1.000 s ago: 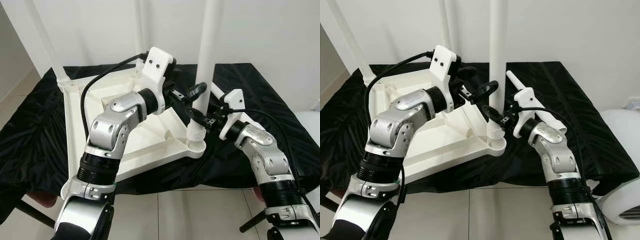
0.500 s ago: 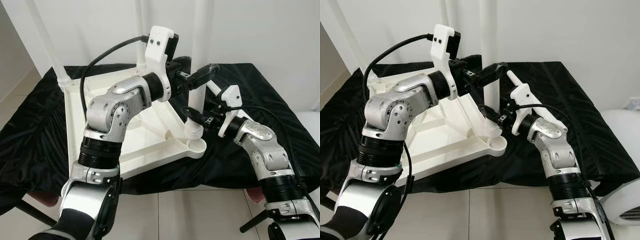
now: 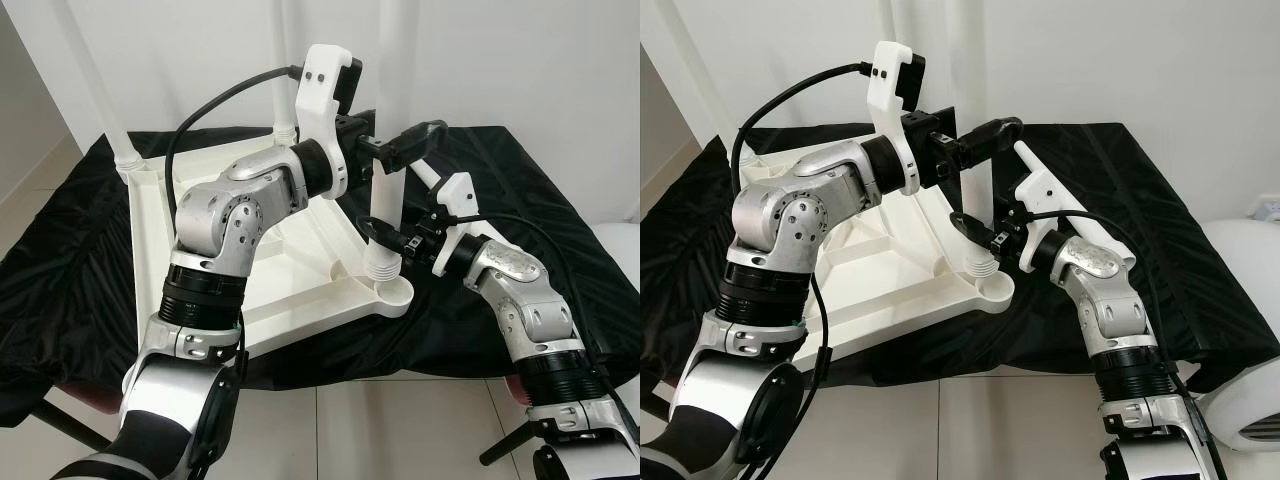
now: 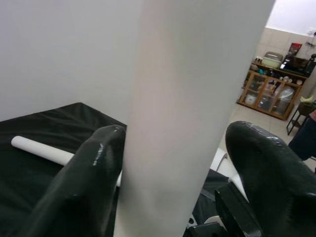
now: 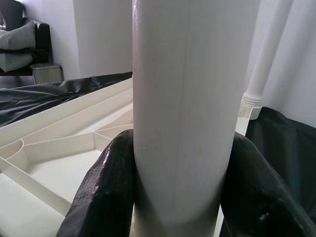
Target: Building children table
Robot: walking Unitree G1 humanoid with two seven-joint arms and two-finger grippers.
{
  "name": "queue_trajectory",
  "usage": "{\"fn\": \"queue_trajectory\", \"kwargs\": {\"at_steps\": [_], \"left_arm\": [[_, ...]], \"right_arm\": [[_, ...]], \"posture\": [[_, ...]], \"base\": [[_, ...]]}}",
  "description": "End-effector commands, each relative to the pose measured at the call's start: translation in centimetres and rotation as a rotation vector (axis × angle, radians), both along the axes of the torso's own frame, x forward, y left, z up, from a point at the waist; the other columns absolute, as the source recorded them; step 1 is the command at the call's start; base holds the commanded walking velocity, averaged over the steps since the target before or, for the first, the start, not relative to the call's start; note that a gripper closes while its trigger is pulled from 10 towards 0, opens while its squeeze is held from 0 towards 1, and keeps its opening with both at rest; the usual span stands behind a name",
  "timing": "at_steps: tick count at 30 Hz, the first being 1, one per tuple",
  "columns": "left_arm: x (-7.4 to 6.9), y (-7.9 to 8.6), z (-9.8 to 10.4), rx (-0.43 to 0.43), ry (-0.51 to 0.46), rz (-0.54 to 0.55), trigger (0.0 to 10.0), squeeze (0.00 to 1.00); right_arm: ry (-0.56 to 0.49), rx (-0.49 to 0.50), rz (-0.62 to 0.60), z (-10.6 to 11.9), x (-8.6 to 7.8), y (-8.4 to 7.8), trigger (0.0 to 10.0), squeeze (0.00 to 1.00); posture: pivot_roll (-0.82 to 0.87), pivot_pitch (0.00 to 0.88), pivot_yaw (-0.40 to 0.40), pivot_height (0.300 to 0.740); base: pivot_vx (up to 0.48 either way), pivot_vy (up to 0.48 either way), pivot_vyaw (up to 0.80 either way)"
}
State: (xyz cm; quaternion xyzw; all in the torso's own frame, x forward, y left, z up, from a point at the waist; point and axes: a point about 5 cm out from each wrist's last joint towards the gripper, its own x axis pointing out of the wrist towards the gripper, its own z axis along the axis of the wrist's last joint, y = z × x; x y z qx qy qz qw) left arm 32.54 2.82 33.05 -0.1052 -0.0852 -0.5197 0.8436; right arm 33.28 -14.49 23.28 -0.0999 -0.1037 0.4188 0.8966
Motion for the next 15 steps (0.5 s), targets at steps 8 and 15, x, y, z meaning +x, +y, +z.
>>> {"fn": "queue_trajectory", "kwargs": {"at_steps": [8, 15], "left_arm": [[-0.30, -0.31, 0.38, 0.002, -0.017, -0.062, 0.0, 0.00], [-0.17, -0.24, 0.40, 0.001, -0.015, -0.059, 0.0, 0.00]], "right_arm": [[-0.032, 0.011, 0.027, 0.58, -0.19, 0.54, 10.0, 0.00], [-0.025, 0.020, 0.023, 0.62, -0.05, 0.49, 10.0, 0.00]], "posture": [[-0.06, 0.040, 0.041, 0.740], [-0.06, 0.044, 0.040, 0.740]], "base": [[0.000, 0.000, 0.00], [0.000, 0.000, 0.00]]}}
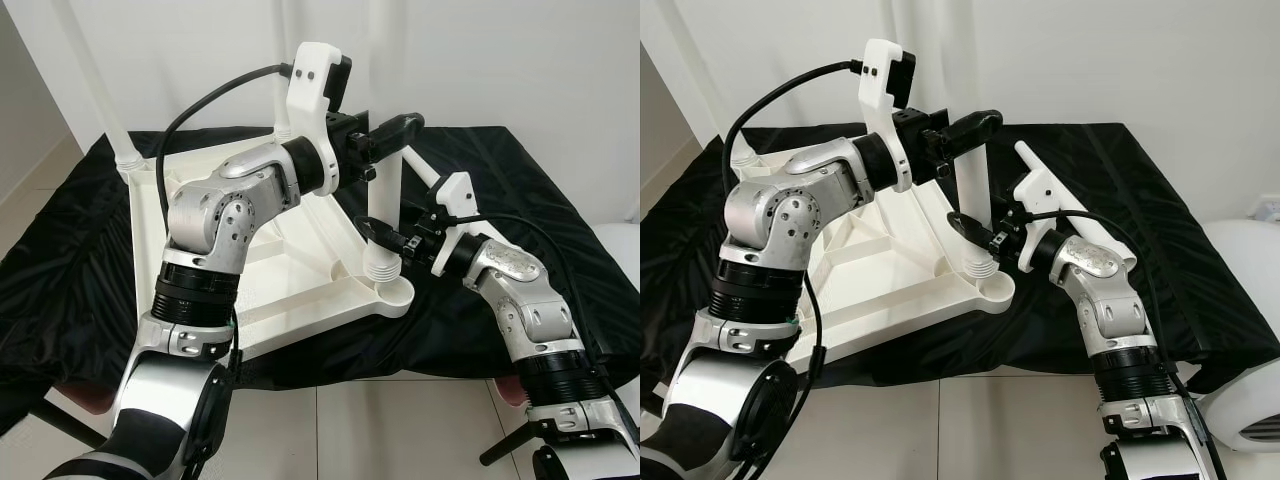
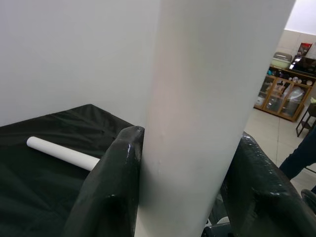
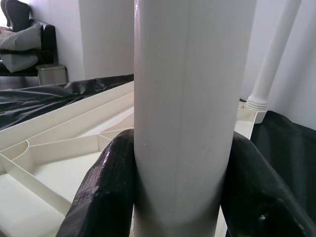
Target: Building children table
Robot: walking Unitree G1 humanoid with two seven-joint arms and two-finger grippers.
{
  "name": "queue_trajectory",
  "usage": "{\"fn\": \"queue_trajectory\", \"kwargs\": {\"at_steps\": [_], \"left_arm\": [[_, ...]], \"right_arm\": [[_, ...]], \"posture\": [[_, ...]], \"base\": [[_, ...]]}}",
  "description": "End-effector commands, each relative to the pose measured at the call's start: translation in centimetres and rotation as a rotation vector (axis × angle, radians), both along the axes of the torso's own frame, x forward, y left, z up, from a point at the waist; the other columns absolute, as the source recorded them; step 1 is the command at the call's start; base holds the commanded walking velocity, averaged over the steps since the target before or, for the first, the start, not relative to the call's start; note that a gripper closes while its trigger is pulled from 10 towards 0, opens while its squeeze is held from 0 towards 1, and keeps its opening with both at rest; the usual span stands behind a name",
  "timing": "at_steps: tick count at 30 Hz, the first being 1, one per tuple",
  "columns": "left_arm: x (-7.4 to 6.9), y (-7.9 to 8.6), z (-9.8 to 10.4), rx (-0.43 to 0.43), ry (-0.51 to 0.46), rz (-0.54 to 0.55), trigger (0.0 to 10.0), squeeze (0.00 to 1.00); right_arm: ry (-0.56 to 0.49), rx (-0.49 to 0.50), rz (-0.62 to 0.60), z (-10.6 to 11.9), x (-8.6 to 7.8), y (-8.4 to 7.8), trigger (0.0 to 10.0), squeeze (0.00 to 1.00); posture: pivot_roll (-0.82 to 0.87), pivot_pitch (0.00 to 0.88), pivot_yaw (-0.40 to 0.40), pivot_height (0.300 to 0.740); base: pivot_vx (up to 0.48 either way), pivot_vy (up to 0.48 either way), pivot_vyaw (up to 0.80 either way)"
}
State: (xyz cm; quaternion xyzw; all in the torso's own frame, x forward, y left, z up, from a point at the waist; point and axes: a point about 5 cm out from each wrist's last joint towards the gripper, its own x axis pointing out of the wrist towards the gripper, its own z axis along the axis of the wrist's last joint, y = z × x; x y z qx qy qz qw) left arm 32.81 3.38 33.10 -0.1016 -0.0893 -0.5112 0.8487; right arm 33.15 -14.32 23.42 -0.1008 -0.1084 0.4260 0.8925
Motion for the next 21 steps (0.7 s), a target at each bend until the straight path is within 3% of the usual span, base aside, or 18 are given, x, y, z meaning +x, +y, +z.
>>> {"fn": "queue_trajectory", "kwargs": {"at_steps": [1, 3, 4, 5, 6, 7, 8, 9, 10, 19, 20, 21], "left_arm": [[-0.4, -0.8, 0.4, -0.001, -0.006, -0.080, 0.0, 0.00], [-0.3, -0.7, 0.4, 0.007, -0.008, -0.068, 0.0, 0.00], [-0.3, -0.7, 0.3, 0.015, -0.010, -0.056, 1.2, 0.00], [-0.3, -0.7, 0.3, 0.015, -0.010, -0.056, 1.2, 0.00], [-0.2, -0.7, 0.4, 0.021, -0.012, -0.044, 10.0, 0.00], [-0.2, -0.7, 0.4, 0.021, -0.012, -0.044, 10.0, 0.00], [-0.1, -0.7, 0.4, 0.026, -0.015, -0.031, 10.0, 0.00], [-0.1, -0.7, 0.4, 0.026, -0.015, -0.031, 10.0, 0.00], [0.1, -0.6, 0.5, 0.035, -0.026, -0.007, 10.0, 0.00], [1.4, 0.3, 0.6, 0.054, -0.059, 0.141, 10.0, 0.00], [1.8, 0.7, 0.6, 0.044, -0.055, 0.180, 10.0, 0.00], [2.1, 0.9, 0.7, 0.037, -0.052, 0.204, 10.0, 0.00]], "right_arm": [[-0.017, 0.020, 0.006, 0.5, 0.1, 0.3, 10.0, 0.00], [-0.021, 0.032, 0.004, 0.6, 0.1, 0.3, 10.0, 0.00], [-0.025, 0.038, 0.003, 0.7, 0.2, 0.3, 10.0, 0.00], [-0.025, 0.038, 0.003, 0.7, 0.2, 0.3, 10.0, 0.00], [-0.026, 0.045, 0.001, 0.8, 0.2, 0.3, 10.0, 0.00], [-0.026, 0.045, 0.001, 0.8, 0.2, 0.3, 10.0, 0.00], [-0.030, 0.053, -0.005, 0.9, 0.3, 0.3, 10.0, 0.19], [-0.030, 0.053, -0.005, 0.9, 0.3, 0.3, 10.0, 0.19], [-0.030, 0.065, -0.021, 1.0, 0.4, 0.3, 10.0, 1.00], [-0.051, 0.079, -0.158, 0.8, 1.6, 0.4, 10.0, 0.97], [-0.044, 0.080, -0.181, 0.5, 1.7, 0.7, 10.0, 0.00], [-0.038, 0.081, -0.193, 0.3, 1.7, 0.8, 10.0, 0.00]], "posture": [[-0.06, 0.044, 0.040, 0.740], [-0.06, 0.044, 0.039, 0.740], [-0.06, 0.044, 0.039, 0.740], [-0.06, 0.044, 0.039, 0.740], [-0.06, 0.044, 0.039, 0.740], [-0.06, 0.044, 0.039, 0.740], [-0.06, 0.043, 0.039, 0.740], [-0.06, 0.043, 0.039, 0.740], [-0.06, 0.040, 0.038, 0.740], [-0.06, 0.035, 0.033, 0.740], [-0.06, 0.033, 0.032, 0.740], [-0.06, 0.033, 0.032, 0.740]], "base": [[0.000, 0.000, 0.00], [0.000, 0.000, 0.00], [0.000, 0.000, 0.00], [0.000, 0.000, 0.00], [0.000, 0.000, 0.00], [0.000, 0.000, 0.00], [0.000, 0.000, 0.00], [0.000, 0.000, 0.00], [0.000, 0.000, 0.00], [0.000, 0.000, 0.00], [0.000, 0.000, 0.00], [0.000, 0.000, 0.00]]}}
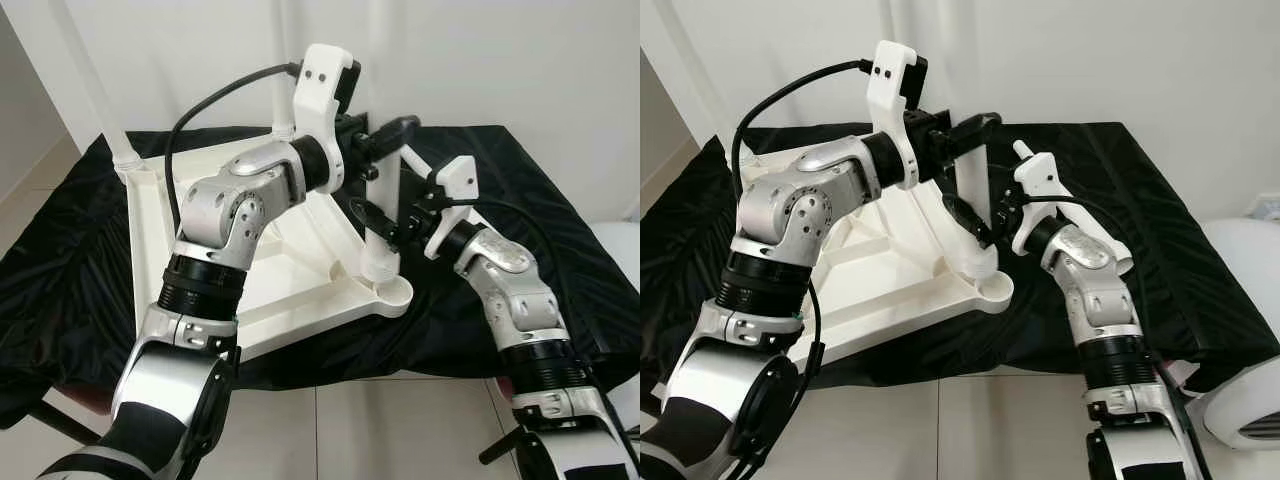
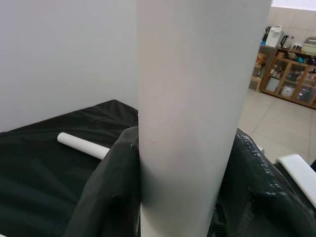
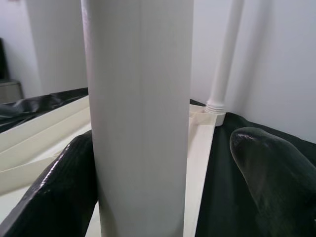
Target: Building children table
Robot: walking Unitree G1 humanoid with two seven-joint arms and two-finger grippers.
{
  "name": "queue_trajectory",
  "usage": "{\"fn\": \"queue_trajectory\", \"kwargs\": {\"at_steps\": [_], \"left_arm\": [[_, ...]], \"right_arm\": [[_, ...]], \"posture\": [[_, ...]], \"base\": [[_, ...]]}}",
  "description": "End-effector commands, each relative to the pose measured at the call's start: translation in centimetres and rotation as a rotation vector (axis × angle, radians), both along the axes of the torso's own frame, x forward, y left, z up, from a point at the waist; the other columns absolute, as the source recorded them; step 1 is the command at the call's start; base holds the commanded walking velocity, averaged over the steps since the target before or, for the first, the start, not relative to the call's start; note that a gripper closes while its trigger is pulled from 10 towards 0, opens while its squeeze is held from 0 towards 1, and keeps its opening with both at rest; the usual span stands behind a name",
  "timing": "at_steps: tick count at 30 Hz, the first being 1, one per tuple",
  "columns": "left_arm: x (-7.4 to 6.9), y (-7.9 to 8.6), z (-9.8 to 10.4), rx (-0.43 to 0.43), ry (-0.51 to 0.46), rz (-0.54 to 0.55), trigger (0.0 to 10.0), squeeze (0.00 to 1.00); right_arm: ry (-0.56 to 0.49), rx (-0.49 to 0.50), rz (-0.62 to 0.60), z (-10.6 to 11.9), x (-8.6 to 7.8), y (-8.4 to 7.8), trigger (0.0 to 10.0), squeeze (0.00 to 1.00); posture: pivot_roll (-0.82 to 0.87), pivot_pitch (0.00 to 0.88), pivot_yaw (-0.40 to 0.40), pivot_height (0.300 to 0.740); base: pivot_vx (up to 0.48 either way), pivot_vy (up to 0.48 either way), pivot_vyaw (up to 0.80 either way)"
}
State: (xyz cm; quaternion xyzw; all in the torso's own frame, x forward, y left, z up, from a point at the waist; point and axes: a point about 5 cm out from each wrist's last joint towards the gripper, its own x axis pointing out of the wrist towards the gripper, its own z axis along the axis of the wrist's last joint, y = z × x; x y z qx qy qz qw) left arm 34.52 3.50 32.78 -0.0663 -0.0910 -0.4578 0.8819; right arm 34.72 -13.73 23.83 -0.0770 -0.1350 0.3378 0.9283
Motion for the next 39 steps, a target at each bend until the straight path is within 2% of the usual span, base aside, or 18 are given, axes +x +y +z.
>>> {"fn": "queue_trajectory", "kwargs": {"at_steps": [1, 3, 5, 11, 18, 21, 29, 33, 39], "left_arm": [[0.6, 1.1, 1.1, -0.016, -0.042, 0.095, 10.0, 0.00], [0.9, 1.5, 1.2, -0.005, -0.059, 0.135, 10.0, 0.00], [1.6, 2.7, 1.5, 0.030, -0.108, 0.233, 10.0, 0.00], [1.8, 3.1, 1.9, 0.037, -0.145, 0.296, 10.0, 0.00], [1.4, 2.6, 2.5, 0.010, -0.177, 0.324, 10.0, 0.00], [1.4, 2.4, 2.7, 0.008, -0.204, 0.344, 10.0, 0.00], [1.4, 2.0, 2.9, -0.002, -0.212, 0.359, 10.0, 0.00], [1.1, 1.2, 2.8, 0.001, -0.223, 0.342, 10.0, 0.00], [1.1, 0.8, 2.7, 0.006, -0.229, 0.339, 10.0, 0.00]], "right_arm": [[0.003, -0.010, -0.019, -0.3, 0.1, 0.5, 10.0, 0.00], [0.013, -0.007, -0.023, -0.5, 0.0, 0.7, 10.0, 0.00], [0.029, 0.001, -0.042, -0.9, -0.1, 1.3, 10.0, 0.00], [0.042, 0.019, -0.097, -1.1, 0.1, 1.4, 10.0, 0.00], [0.053, 0.045, -0.176, -1.8, 0.4, 2.5, 10.0, 0.00], [0.079, 0.071, -0.180, -2.1, 0.3, 3.3, 10.0, 0.00], [0.091, 0.082, -0.181, -2.3, 0.1, 4.3, 10.0, 0.00], [0.054, 0.090, -0.207, -1.9, 0.3, 5.0, 10.0, 0.00], [0.031, 0.102, -0.227, -1.2, 0.5, 5.4, 10.0, 0.00]], "posture": [[-0.06, 0.032, 0.031, 0.740], [-0.06, 0.032, 0.031, 0.740], [-0.06, 0.030, 0.031, 0.740], [-0.07, 0.025, 0.031, 0.740], [-0.06, 0.024, 0.025, 0.740], [-0.06, 0.026, 0.021, 0.740], [-0.06, 0.025, 0.022, 0.740], [-0.06, 0.030, 0.026, 0.740], [-0.06, 0.035, 0.029, 0.740]], "base": [[0.000, 0.000, 0.00], [0.000, 0.000, 0.00], [0.000, 0.000, 0.00], [0.000, 0.000, 0.00], [0.000, 0.000, 0.00], [0.000, 0.000, 0.00], [0.000, 0.000, 0.00], [0.000, 0.000, 0.00], [0.000, 0.000, 0.00]]}}
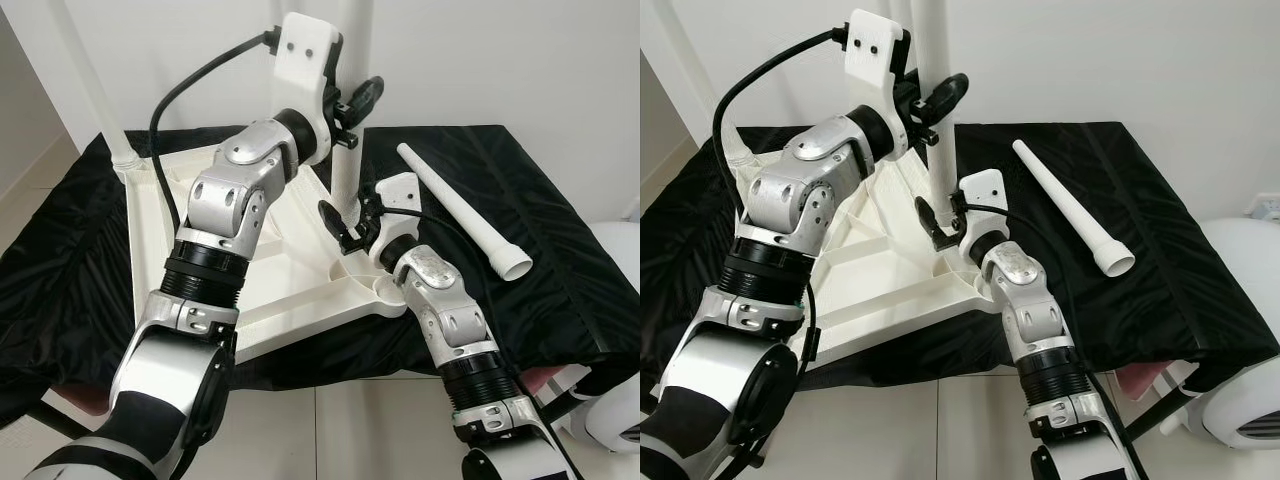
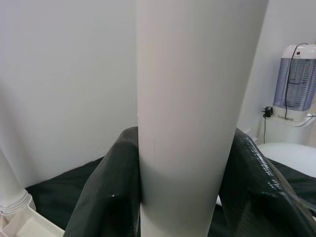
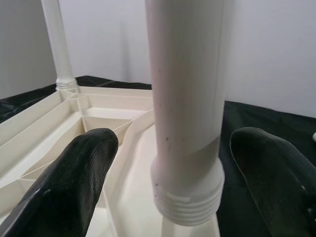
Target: Building children table
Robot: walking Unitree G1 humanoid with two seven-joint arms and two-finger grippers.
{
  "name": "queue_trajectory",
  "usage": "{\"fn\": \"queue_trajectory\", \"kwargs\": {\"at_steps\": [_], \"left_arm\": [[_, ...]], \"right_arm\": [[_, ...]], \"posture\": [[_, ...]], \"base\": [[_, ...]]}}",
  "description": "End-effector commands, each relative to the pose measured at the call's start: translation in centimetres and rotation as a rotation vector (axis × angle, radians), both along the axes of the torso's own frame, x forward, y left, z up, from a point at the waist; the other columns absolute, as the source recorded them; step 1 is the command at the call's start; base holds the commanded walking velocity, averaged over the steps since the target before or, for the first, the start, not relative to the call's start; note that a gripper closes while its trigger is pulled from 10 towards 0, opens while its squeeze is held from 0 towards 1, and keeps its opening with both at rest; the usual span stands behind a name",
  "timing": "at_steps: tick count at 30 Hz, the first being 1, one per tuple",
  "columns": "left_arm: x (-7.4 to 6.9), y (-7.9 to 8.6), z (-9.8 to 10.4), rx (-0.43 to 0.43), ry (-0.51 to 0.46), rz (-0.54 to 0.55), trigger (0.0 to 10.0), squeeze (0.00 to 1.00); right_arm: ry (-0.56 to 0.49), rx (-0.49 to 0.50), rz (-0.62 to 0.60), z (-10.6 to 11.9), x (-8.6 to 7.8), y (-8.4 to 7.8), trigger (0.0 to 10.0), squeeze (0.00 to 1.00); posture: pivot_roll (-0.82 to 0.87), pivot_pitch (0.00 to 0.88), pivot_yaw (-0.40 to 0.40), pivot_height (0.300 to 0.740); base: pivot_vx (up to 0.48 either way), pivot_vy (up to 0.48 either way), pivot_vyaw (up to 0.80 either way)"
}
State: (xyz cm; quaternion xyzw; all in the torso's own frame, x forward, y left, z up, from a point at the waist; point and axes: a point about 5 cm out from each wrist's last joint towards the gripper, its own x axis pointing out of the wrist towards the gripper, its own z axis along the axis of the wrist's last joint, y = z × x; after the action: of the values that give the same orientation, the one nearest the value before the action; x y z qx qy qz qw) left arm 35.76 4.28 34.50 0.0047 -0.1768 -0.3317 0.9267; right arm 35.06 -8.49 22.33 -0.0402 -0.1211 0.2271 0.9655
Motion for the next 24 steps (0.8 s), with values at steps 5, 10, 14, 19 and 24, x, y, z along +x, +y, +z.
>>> {"fn": "queue_trajectory", "kwargs": {"at_steps": [5, 10, 14, 19, 24], "left_arm": [[-0.3, -0.2, 0.8, -0.016, -0.043, 0.042, 10.0, 0.00], [-0.4, -0.3, 0.7, -0.005, -0.047, 0.036, 10.0, 0.00], [-0.4, -0.5, 0.6, 0.000, -0.048, 0.033, 10.0, 0.00], [-0.6, -0.8, 0.6, 0.002, -0.047, 0.021, 10.0, 0.00], [-0.7, -1.2, 0.6, 0.003, -0.048, 0.012, 10.0, 0.00]], "right_arm": [[-0.033, 0.005, -0.031, 0.9, 0.4, 0.3, 10.0, 0.00], [-0.049, 0.012, -0.071, 1.5, 0.9, 0.2, 10.0, 0.00], [-0.061, 0.009, -0.094, 1.9, 1.2, 0.0, 10.0, 0.00], [-0.072, -0.003, -0.106, 2.2, 1.5, -0.1, 10.0, 0.00], [-0.078, -0.012, -0.113, 2.4, 1.8, 0.0, 10.0, 0.00]], "posture": [[-0.06, 0.042, 0.032, 0.740], [-0.06, 0.046, 0.035, 0.740], [-0.06, 0.049, 0.037, 0.740], [-0.06, 0.052, 0.039, 0.740], [-0.06, 0.051, 0.038, 0.740]], "base": [[0.000, 0.000, 0.00], [0.000, 0.000, 0.00], [0.000, 0.000, 0.00], [0.000, 0.000, 0.00], [0.000, 0.000, 0.00]]}}
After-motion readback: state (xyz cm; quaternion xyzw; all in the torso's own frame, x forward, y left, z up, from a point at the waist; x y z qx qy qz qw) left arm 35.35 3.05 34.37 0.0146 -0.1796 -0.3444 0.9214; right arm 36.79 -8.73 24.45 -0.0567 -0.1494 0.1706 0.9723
